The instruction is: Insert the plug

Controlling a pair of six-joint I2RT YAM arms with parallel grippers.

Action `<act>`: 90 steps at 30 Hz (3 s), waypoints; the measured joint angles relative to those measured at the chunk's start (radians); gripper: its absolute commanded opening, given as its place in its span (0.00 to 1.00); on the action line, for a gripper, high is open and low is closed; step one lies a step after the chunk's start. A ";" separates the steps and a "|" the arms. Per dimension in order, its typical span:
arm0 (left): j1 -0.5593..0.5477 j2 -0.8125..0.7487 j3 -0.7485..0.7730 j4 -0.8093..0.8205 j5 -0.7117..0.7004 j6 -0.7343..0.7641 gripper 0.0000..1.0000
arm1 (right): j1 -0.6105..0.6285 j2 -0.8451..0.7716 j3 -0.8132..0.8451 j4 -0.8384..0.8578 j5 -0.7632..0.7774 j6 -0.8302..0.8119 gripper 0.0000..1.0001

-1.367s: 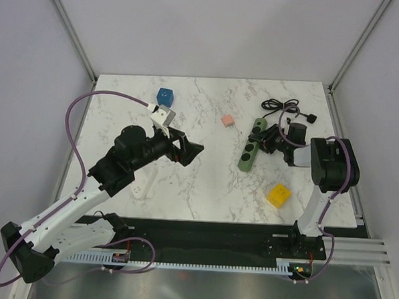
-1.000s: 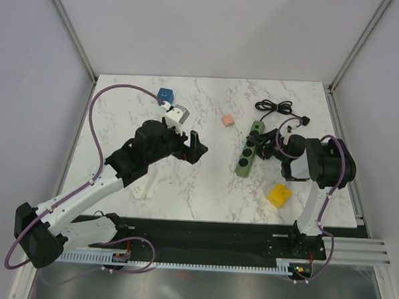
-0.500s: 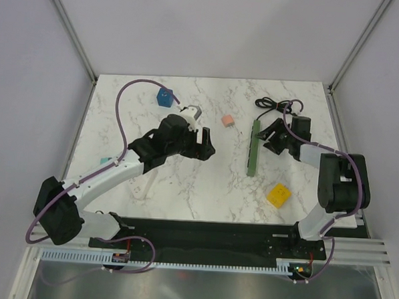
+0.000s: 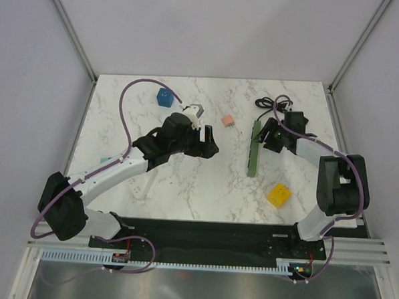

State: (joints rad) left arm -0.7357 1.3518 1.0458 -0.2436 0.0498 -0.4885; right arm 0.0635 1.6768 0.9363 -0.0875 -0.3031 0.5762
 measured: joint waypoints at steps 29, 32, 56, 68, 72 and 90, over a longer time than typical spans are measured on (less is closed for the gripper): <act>-0.011 -0.071 -0.157 0.074 -0.021 -0.106 0.86 | 0.128 0.053 -0.324 0.661 -0.096 0.376 0.00; -0.018 -0.015 -0.147 0.091 0.003 -0.098 0.88 | 0.137 0.095 -0.402 0.918 -0.145 0.552 0.00; -0.116 0.348 0.080 0.108 -0.003 0.059 0.18 | 0.150 0.154 -0.439 1.309 -0.216 0.847 0.37; -0.129 0.513 0.172 0.017 -0.109 0.067 0.02 | 0.142 -0.042 -0.171 0.401 -0.074 0.490 0.65; -0.128 0.544 0.172 -0.019 -0.129 0.067 0.02 | 0.140 -0.129 -0.054 0.080 0.089 0.393 0.69; -0.129 0.546 0.157 -0.021 -0.155 0.073 0.75 | 0.135 -0.307 0.101 -0.757 0.535 0.335 0.76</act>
State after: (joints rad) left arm -0.8646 1.8977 1.2026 -0.2649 -0.1051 -0.4156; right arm 0.1989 1.3693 1.0374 -0.8444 0.2321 0.9115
